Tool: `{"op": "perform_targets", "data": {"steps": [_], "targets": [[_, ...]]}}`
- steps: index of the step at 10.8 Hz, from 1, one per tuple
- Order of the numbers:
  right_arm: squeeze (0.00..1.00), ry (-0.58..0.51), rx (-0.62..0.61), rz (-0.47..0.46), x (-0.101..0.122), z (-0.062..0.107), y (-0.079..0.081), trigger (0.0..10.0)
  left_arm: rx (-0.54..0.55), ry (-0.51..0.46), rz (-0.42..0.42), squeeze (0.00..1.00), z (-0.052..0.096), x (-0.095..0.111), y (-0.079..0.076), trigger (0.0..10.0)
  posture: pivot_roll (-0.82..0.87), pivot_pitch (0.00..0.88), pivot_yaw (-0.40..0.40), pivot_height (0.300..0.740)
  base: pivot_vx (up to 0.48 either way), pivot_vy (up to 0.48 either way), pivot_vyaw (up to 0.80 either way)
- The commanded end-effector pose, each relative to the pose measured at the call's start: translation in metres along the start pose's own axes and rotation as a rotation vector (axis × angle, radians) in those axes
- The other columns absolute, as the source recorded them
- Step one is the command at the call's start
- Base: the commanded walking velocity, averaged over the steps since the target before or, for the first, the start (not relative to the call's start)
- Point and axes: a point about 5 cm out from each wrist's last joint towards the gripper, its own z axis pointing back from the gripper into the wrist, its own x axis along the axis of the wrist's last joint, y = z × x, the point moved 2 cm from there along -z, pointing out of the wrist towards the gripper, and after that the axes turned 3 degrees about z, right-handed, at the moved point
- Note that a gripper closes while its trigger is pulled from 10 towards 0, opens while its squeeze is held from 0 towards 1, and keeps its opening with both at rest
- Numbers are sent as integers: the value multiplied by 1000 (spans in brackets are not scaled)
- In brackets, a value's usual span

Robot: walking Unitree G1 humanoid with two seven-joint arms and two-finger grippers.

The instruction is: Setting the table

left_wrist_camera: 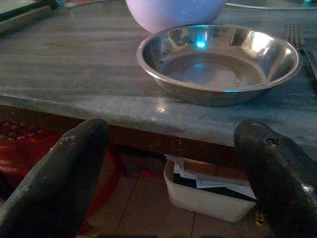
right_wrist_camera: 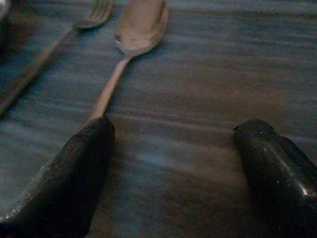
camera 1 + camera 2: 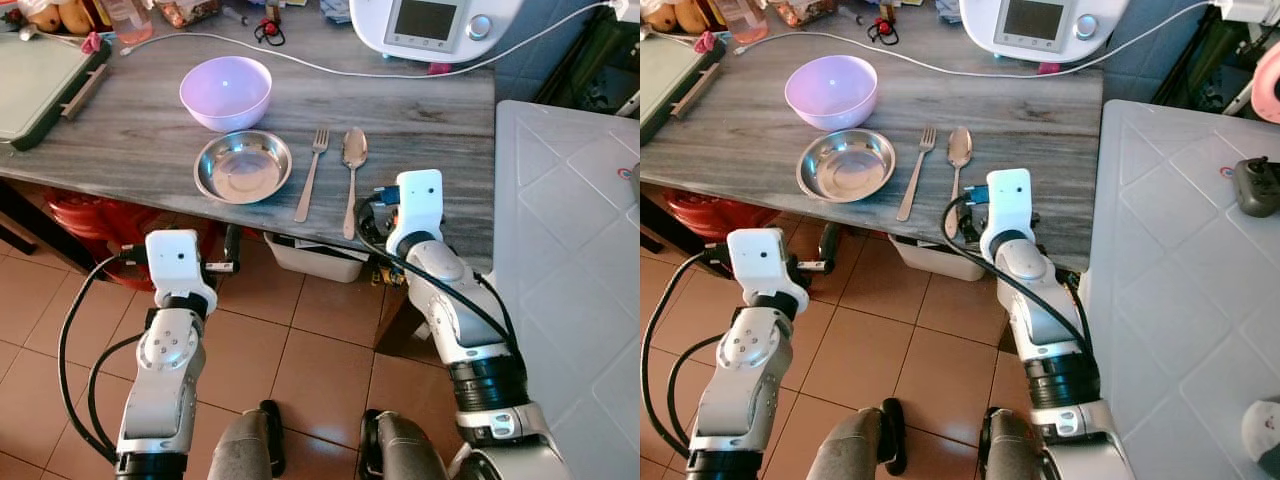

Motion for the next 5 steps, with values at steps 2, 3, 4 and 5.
{"op": "perform_targets", "data": {"steps": [2,3,4,5], "targets": [[0,39,102,-45,-8,1,21,10000,17,11,3,0,0,-3,5,10000,-11,195,57,740,0,0,0],[0,42,106,-46,-10,1,22,10000,16,9,4,0,-1,-3,4,10000,-11,193,57,740,0,0,0],[0,44,107,-46,-10,1,22,10000,15,8,5,0,-1,-3,4,10000,-11,191,57,740,0,0,0],[0,35,110,-53,-9,0,22,10000,14,7,4,0,-2,-3,4,10000,-12,187,58,740,0,0,0]]}}
